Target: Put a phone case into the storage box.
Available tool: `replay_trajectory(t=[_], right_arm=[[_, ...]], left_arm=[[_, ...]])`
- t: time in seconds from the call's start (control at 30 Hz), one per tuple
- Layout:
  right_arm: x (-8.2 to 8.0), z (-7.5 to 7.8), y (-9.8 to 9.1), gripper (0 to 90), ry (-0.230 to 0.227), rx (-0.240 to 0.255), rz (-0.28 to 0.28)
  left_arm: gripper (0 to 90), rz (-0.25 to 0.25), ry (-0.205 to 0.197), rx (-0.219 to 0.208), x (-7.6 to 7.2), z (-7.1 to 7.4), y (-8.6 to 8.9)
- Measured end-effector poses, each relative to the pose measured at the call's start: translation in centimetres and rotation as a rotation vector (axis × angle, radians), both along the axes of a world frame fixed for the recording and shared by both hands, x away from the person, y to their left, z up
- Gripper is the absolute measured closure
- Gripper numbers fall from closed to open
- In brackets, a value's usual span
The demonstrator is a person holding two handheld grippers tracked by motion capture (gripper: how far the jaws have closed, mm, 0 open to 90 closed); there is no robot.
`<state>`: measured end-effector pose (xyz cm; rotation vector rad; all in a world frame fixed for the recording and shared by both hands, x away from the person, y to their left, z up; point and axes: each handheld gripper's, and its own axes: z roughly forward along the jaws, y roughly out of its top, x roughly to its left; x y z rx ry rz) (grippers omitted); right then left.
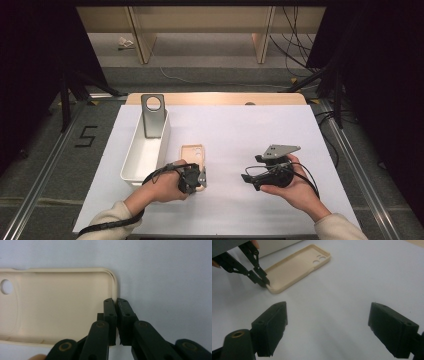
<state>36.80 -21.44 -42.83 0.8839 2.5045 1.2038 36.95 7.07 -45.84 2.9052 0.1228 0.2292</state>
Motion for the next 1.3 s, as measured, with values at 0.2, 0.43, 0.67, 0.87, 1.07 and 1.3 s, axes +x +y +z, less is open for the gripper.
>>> replay_trajectory(t=[0.2,0.43,0.67,0.87,1.07,1.3], right_arm=[[0.0,0.0,0.0,16.9,0.0,0.002,-0.002],[0.0,0.0,0.0,16.8,0.0,0.003,-0.006],[0.1,0.0,0.1,16.8,0.001,0.004,-0.009],[0.2,0.1,0.5,16.8,0.005,0.014,-0.014],[0.4,0.2,1.1,16.8,0.007,0.028,-0.018],[1.0,0.2,2.0,17.1,0.015,0.056,-0.031]], left_arm=[[87.2,-0.012,-0.009,-0.009,-0.2,0.0,0.2],[87.7,-0.02,-0.029,-0.008,-0.7,0.2,0.3],[87.8,-0.04,-0.089,-0.019,-1.6,1.2,0.3],[87.8,-0.051,-0.128,-0.035,-2.2,1.7,0.5],[87.8,-0.057,-0.131,-0.051,-2.7,2.1,0.6],[87.8,-0.05,-0.135,-0.08,-3.1,2.4,0.7]])
